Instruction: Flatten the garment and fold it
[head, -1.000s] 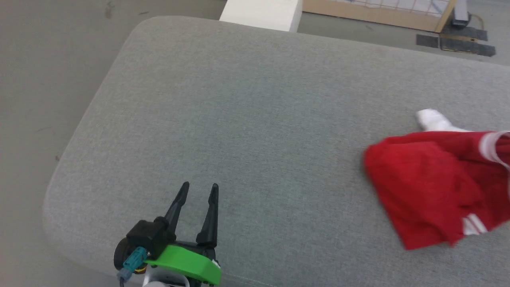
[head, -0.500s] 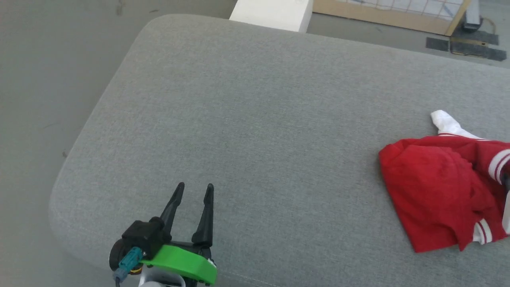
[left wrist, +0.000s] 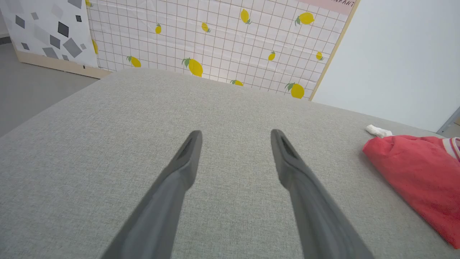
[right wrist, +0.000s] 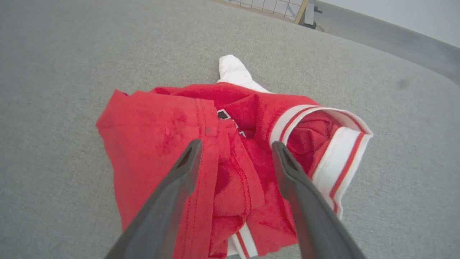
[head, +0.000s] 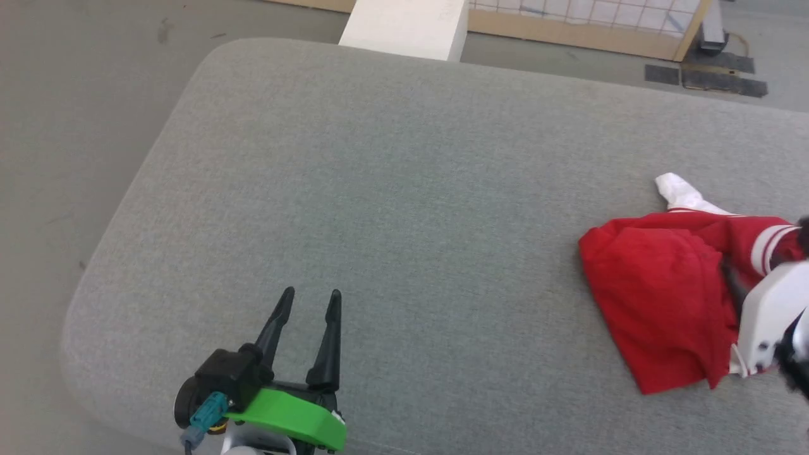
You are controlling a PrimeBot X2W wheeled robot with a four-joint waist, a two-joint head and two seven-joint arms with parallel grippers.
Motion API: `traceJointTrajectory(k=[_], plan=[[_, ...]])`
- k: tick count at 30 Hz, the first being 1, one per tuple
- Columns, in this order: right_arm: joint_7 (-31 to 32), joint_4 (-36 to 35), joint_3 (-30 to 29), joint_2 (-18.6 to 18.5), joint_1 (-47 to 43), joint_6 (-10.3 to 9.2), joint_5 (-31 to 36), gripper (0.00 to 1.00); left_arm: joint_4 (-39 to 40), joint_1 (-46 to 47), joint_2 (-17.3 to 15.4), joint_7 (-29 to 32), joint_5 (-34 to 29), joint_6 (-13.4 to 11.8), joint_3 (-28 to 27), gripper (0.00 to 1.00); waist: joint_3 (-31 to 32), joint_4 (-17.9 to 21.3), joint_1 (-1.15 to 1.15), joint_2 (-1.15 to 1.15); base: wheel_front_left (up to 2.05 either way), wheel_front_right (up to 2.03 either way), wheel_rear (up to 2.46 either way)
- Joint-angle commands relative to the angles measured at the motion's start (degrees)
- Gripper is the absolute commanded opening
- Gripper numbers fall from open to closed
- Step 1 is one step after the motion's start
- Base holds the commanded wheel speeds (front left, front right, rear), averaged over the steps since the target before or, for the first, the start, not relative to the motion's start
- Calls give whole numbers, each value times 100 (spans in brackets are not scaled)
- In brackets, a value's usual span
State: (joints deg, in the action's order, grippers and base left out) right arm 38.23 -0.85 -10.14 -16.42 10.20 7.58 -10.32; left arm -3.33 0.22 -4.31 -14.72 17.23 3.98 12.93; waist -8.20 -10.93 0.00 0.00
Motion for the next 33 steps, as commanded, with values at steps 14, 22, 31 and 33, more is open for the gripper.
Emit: traceJointTrajectory(k=[14,22,31,33], plan=[[-614,1017,186,193,141,-9,25,0,-27,36,-89,13,97,-53,13,100,-91,-344,0,0,0,0,0],[-777,34,1099,-6,923,-9,-269,0,-81,11,-77,6,152,-55,58,100,61,-288,0,0,0,0,0],[-611,328,3349,449,1310,-9,-823,0,-200,89,-26,-7,224,0,196,100,-61,-505,0,0,0,0,0],[-680,775,3614,594,1184,-9,-929,0,-251,109,-11,-10,253,9,220,100,-58,-608,0,0,0,0,0]])
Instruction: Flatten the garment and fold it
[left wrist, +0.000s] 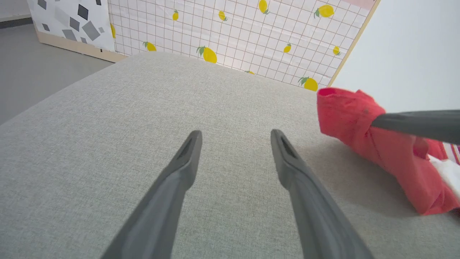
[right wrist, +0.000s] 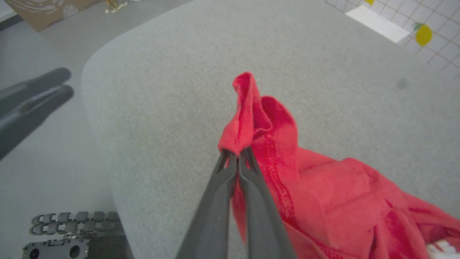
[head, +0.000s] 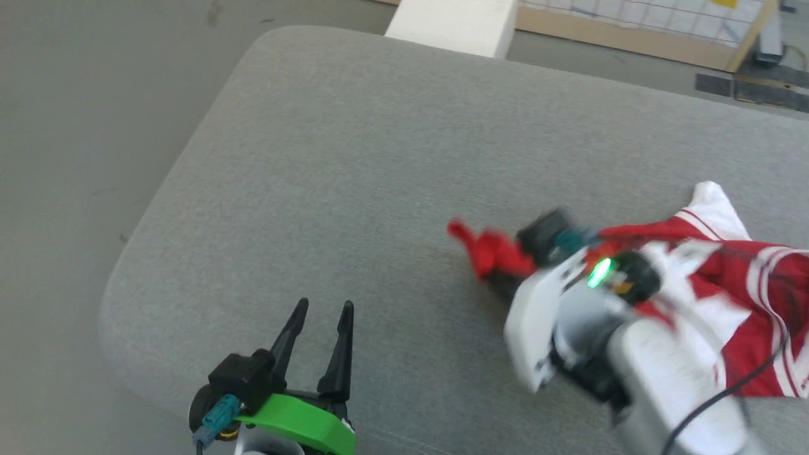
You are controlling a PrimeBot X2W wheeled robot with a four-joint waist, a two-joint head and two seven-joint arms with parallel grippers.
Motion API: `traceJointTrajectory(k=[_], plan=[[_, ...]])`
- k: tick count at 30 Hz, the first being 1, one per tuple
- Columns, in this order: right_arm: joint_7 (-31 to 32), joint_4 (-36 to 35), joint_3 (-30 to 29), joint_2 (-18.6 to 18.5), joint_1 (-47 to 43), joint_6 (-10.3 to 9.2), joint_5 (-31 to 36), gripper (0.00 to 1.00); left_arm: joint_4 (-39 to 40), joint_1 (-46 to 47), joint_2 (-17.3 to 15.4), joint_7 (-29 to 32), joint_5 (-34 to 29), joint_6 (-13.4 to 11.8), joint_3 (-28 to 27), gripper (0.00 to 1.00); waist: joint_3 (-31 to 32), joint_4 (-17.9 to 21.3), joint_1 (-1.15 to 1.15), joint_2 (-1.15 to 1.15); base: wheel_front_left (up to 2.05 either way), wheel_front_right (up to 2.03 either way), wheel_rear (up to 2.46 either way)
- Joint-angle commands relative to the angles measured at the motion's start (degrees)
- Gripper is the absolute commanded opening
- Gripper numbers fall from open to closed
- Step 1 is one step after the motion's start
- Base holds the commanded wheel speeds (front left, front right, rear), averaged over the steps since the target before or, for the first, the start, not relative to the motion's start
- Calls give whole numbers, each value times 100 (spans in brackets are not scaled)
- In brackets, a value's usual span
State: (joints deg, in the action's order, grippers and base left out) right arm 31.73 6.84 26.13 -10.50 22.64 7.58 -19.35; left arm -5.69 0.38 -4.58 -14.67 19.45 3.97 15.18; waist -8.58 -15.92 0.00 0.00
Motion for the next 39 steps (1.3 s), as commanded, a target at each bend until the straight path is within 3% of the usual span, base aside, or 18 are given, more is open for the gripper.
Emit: traceJointTrajectory(k=[1,2,3,4,5,9,14,20,24,29,34,39], plan=[[-98,263,156,33,-104,-9,-14,0,-42,97,21,-16,43,17,5,100,-14,-158,0,0,0,0,0],[-160,492,232,69,-149,-9,-8,0,-62,96,23,-17,44,21,15,100,-5,-193,0,0,0,0,0],[-197,801,246,133,-215,-9,1,10,-84,88,26,-19,51,20,17,100,13,-229,0,0,0,0,0],[-230,997,279,167,-242,-9,33,89,-99,81,28,-20,55,22,23,100,29,-260,0,0,0,0,0],[-326,1180,294,208,-245,-9,71,100,-114,71,28,-21,54,20,24,100,46,-285,0,0,0,0,0],[-643,1446,205,339,-188,-9,23,100,-120,5,8,-25,69,-11,-40,100,127,-237,0,0,0,0,0],[-872,1053,-220,254,-110,-9,-135,100,-34,-99,-48,-27,56,-67,-110,100,237,21,0,0,0,0,0],[-1210,154,-1526,188,-465,-9,57,100,124,-143,-150,-29,26,-112,-175,100,271,461,0,0,0,0,0],[-1529,-472,-2545,443,-1106,-9,468,100,237,-175,-207,-30,18,-128,-216,100,259,729,0,0,0,0,0],[-1809,-1028,-3328,710,-2079,-9,852,100,324,-239,-237,-30,15,-137,-240,100,215,1002,0,0,0,0,0],[-2134,-1105,-3707,758,-2905,-9,739,100,339,-260,-230,-31,25,-129,-219,100,172,1130,0,0,0,0,0],[-2437,-913,-3732,760,-3156,-9,513,100,356,-280,-231,-31,34,-135,-217,100,123,1165,0,0,0,0,0]])
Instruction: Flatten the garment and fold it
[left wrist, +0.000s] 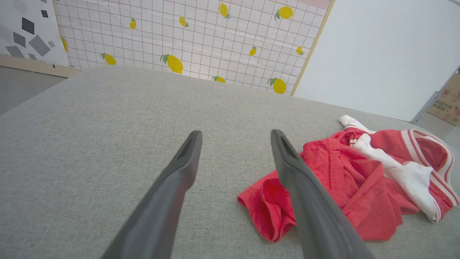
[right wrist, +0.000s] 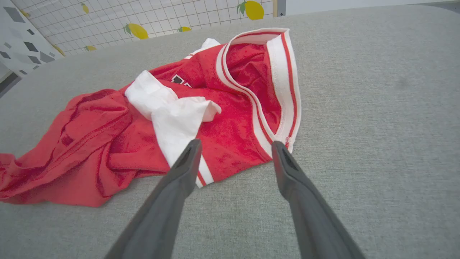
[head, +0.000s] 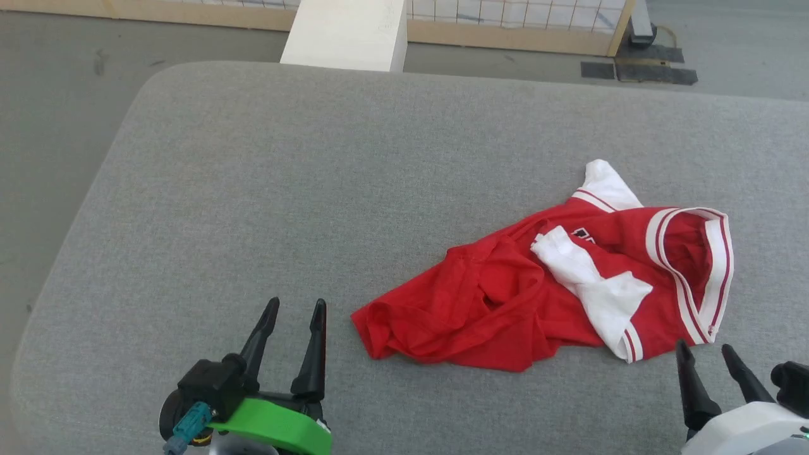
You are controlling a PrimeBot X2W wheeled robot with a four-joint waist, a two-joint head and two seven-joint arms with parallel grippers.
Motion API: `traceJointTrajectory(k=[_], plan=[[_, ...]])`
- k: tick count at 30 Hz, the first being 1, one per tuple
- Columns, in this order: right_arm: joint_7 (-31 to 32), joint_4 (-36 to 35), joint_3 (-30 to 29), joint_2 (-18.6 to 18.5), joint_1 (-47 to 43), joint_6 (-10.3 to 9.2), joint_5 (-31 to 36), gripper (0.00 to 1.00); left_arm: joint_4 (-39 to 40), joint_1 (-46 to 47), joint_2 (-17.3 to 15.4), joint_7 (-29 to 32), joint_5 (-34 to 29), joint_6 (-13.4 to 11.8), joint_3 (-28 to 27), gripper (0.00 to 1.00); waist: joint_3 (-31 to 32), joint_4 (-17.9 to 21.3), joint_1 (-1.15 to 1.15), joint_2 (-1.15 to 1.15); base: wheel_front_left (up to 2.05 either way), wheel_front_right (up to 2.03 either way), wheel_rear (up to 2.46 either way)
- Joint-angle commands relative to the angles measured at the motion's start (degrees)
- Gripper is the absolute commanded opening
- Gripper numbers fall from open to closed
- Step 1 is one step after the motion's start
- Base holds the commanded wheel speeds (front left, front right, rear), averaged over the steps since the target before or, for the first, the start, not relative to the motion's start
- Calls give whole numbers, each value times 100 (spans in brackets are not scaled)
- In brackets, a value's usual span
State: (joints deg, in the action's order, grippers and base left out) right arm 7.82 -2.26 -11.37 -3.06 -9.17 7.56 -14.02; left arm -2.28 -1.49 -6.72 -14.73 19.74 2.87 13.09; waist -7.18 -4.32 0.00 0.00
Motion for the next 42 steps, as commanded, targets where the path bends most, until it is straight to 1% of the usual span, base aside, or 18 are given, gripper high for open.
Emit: traceJointTrajectory(k=[1,6,9,12,14,15,21,22,23,24,25,26,28,32,35,37,39,42], plan=[[-80,16,36,17,58,-8,0,100,16,-88,-21,-26,6,-21,-3,100,-34,-8,0,0,0,0,0],[104,-40,175,17,380,-8,263,100,5,-15,-18,-26,11,-10,28,100,-141,-155,0,0,0,0,0],[580,-8,241,17,665,-8,454,100,-37,41,15,-26,17,2,78,100,-224,-303,0,0,0,0,0],[1076,130,152,17,924,-8,609,100,-86,100,60,-26,26,7,132,100,-299,-476,0,0,0,0,0],[1429,291,-33,18,1089,-8,654,100,-116,150,88,-26,37,13,148,100,-352,-602,0,0,0,0,0],[1589,349,-38,18,1165,-8,784,100,-132,175,100,-26,42,20,151,100,-374,-671,0,0,0,0,0],[1883,744,-145,18,1496,-8,780,100,-190,202,149,-27,46,42,91,100,-414,-926,0,0,0,0,0],[1899,824,-133,18,1527,-8,852,96,-201,203,157,-27,40,50,88,100,-411,-954,0,0,0,0,0],[1904,892,-142,18,1553,-8,872,55,-210,205,164,-27,36,55,86,100,-408,-971,0,0,0,0,0],[1927,993,-178,18,1584,-8,870,5,-217,207,173,-27,32,60,83,100,-403,-987,0,0,0,0,0],[1955,1068,-193,18,1598,-8,904,0,-221,209,181,-27,29,63,81,100,-398,-999,0,0,0,0,0],[1882,1175,-187,18,1674,-8,983,0,-228,210,205,-27,22,68,60,100,-366,-996,0,0,0,0,0],[1821,1134,-88,18,1743,-8,937,0,-221,178,213,-27,14,60,21,100,-321,-922,0,0,0,0,0],[1756,797,111,17,1965,-8,920,0,-233,114,203,-27,-14,80,-26,100,-245,-675,0,0,0,0,0],[1788,439,72,-62,2158,-8,884,0,-220,116,198,-27,-38,95,-52,100,-208,-467,0,0,0,0,0],[1803,191,-173,-155,2265,-8,820,0,-211,130,198,-27,-52,106,-62,100,-191,-343,0,0,0,0,0],[1830,-44,-555,-258,2255,-8,825,0,-225,140,192,-27,-69,121,-57,100,-179,-248,0,0,0,0,0],[1874,-219,-1335,-430,1995,-8,907,0,-241,167,200,-27,-81,138,-37,100,-195,-203,0,0,0,0,0]])
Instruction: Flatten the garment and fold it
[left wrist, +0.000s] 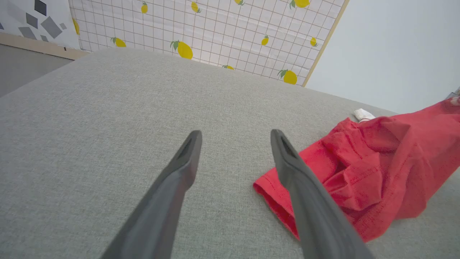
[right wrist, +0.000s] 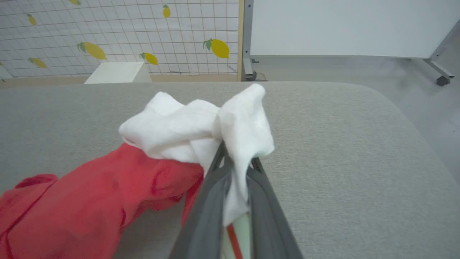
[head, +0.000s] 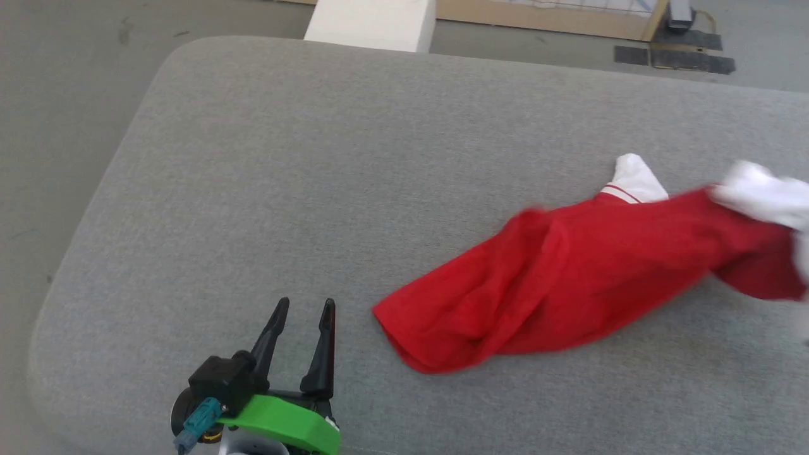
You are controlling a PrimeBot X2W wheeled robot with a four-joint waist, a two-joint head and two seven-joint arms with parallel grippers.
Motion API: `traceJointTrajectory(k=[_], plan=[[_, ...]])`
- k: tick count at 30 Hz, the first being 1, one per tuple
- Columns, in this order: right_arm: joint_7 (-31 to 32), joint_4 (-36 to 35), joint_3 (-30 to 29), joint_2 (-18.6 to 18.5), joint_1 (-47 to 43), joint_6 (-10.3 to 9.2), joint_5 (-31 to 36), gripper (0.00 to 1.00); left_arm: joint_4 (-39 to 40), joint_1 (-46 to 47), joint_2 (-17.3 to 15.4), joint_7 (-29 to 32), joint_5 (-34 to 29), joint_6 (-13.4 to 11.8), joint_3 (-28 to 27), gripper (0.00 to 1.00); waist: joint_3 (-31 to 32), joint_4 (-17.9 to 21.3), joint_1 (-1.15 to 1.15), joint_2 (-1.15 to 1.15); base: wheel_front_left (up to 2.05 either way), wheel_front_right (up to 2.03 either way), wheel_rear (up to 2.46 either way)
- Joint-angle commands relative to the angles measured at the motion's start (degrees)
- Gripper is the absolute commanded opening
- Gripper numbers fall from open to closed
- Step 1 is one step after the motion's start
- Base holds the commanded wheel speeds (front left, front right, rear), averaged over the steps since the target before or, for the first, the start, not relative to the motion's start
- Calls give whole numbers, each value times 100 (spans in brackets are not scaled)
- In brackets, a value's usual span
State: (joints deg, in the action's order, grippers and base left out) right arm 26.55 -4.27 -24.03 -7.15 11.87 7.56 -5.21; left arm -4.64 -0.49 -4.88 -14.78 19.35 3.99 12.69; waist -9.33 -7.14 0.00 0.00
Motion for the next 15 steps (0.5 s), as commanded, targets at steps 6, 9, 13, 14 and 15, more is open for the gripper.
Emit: traceJointTrajectory(k=[6,9,13,14,15], plan=[[-230,340,-1108,-64,-938,-8,371,7,-55,53,7,-21,-41,61,56,100,-10,27,0,0,0,0,0],[-452,751,-1233,78,-1026,-8,491,100,-73,27,-44,-21,-38,57,46,100,0,25,0,0,0,0,0],[-862,1016,-1050,238,-804,-8,539,100,-17,3,-126,-2,-42,16,2,100,9,86,0,0,0,0,0],[-981,991,-974,268,-715,-8,551,100,13,0,-145,4,-47,7,-2,100,9,113,0,0,0,0,0],[-1122,906,-910,294,-626,-8,550,100,49,2,-163,5,-56,-1,-3,100,9,138,0,0,0,0,0]])
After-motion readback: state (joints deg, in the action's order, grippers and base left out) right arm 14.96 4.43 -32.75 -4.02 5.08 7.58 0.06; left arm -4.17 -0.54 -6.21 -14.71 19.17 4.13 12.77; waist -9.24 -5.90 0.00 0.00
